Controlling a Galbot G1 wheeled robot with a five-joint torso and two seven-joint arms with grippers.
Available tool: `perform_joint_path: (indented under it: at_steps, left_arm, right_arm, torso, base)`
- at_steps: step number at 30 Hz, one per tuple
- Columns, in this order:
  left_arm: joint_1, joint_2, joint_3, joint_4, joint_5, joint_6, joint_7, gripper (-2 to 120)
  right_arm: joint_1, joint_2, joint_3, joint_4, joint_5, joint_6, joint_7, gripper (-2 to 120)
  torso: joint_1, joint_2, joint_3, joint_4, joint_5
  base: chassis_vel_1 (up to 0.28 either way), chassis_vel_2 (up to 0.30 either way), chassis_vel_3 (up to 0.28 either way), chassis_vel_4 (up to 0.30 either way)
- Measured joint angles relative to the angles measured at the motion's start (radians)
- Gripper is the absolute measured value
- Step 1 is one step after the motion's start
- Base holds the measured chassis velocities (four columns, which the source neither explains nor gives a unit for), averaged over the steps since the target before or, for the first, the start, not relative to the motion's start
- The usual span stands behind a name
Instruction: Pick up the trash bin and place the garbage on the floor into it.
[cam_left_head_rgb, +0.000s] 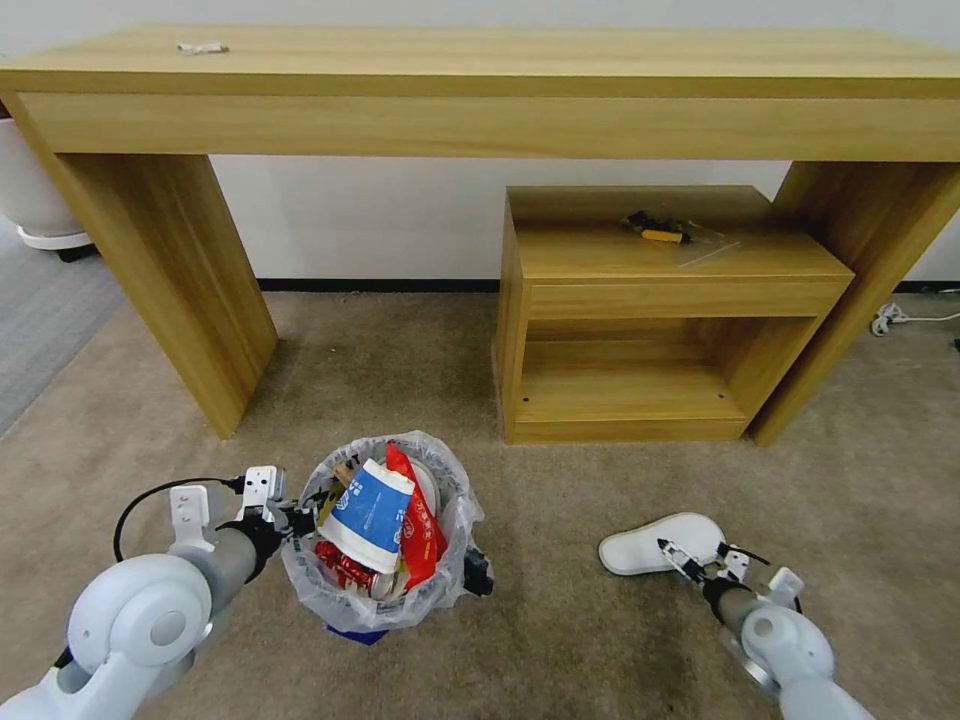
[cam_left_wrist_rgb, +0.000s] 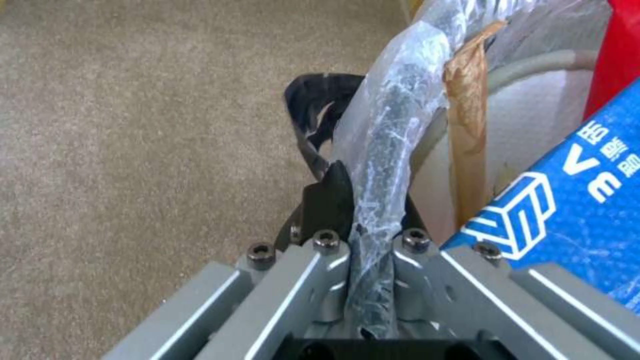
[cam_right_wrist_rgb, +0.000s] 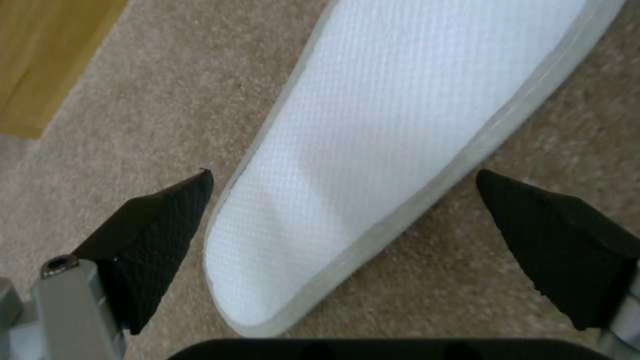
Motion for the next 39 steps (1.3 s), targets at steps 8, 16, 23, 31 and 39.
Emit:
perform_joint_path:
  at_steps: [8,16,23,31,39]
  left_arm:
    - [0.003,0.002,-0.007,-0.004,-0.002,0.0,0.001,1]
    - [-0.001,-0.003,0.005,-0.005,-0.002,0.0,0.002,1]
    - [0.001,0.007,-0.002,-0.02,-0.014,0.0,0.003,1]
    - [0.008,0.007,-0.009,-0.023,-0.011,0.0,0.01,1]
    - [0.007,0.003,-0.011,-0.019,-0.006,0.0,0.016,1]
  right_arm:
    - [0.022,0.009,-0.005,-0.023,0.066,-0.015,0.084,100]
    - [0.047,0.003,-0.005,-0.102,0.022,0.017,0.006,100]
    - [0.112,0.014,-0.031,-0.206,-0.053,0.061,-0.11,100]
    - [0.148,0.045,-0.046,-0.253,-0.131,0.085,-0.16,97]
    - [0.178,0.079,-0.063,-0.278,-0.179,0.1,-0.171,76]
  torso:
    - [0.0,0.0,0.0,-0.0002,-0.0004]
    - [0.0,0.0,0.0,-0.0002,-0.0005]
    - [0.0,0.0,0.0,-0.0005,-0.0011]
    - [0.0,0.0,0.0,-0.001,-0.0019]
    - [0.0,0.0,0.0,-0.0003,-0.0004]
  base:
    - [0.0,0.0,0.0,0.0]
    - [0.0,0.0,0.0,0.0]
    - [0.0,0.0,0.0,0.0]
    - [0.0,0.0,0.0,0.0]
    - [0.0,0.0,0.0,0.0]
